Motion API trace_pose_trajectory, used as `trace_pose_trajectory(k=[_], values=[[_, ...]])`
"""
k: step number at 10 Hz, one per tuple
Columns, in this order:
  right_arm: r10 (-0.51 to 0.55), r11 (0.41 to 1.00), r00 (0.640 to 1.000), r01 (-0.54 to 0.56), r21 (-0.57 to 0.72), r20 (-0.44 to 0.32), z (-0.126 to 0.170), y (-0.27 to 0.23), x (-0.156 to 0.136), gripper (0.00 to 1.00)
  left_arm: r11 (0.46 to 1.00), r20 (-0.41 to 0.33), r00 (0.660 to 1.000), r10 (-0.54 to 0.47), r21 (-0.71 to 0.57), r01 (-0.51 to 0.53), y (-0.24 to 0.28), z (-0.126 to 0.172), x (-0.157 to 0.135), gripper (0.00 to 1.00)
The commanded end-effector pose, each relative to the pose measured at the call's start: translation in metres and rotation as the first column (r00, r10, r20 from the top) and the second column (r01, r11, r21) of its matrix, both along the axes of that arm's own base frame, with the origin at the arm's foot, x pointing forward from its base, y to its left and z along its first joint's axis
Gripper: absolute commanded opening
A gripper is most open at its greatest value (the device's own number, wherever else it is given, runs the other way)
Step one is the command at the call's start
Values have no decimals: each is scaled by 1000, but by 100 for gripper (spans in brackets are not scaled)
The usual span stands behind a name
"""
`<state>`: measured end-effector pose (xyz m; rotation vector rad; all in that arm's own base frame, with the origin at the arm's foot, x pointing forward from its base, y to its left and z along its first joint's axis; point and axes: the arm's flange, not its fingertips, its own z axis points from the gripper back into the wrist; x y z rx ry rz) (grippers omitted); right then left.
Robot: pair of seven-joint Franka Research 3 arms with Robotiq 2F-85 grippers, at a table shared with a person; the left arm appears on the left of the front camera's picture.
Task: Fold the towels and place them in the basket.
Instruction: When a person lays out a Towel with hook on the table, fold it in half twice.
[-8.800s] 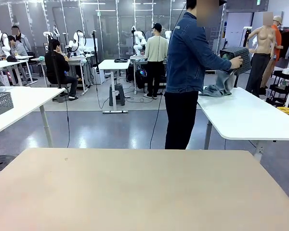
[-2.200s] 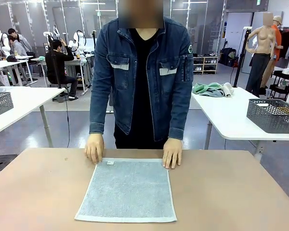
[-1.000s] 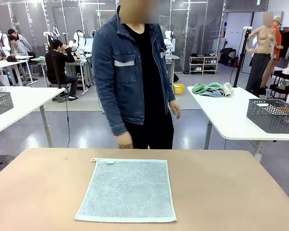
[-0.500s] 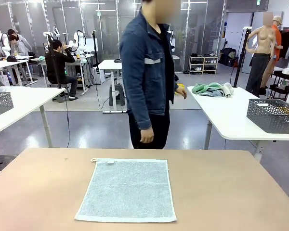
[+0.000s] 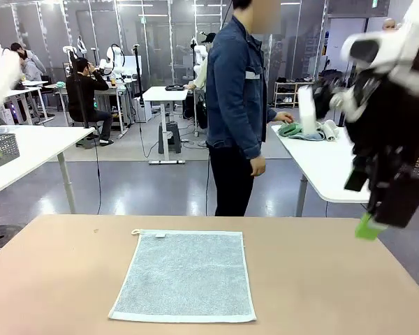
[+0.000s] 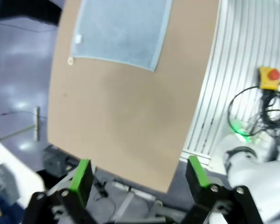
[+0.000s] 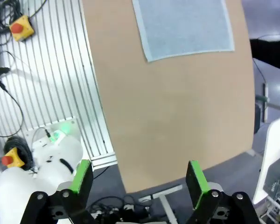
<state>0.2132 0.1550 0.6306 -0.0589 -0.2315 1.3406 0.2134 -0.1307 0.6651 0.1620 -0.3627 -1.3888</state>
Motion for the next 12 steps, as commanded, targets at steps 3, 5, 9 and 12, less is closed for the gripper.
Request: trace_pose_trajectory(k=[3,5,9,12], values=[[-3,1000,999,2,28,35,-26,3,20,100,999,-17,1000,-24,-32,23,3,-23,14,100],[22,1000,1000,-22,14,18,-34,8,19,100,1000,-34,999,-9,-19,8,4,-32,17,100],[14,1000,999,-15,12,29,-30,7,19,100,1000,-30,1000,-6,-21,6,4,-29,17,100],[24,998,999,-20,-68,47,-88,49,54,100,995,-70,993,-95,24,97,-44,-85,57,100]])
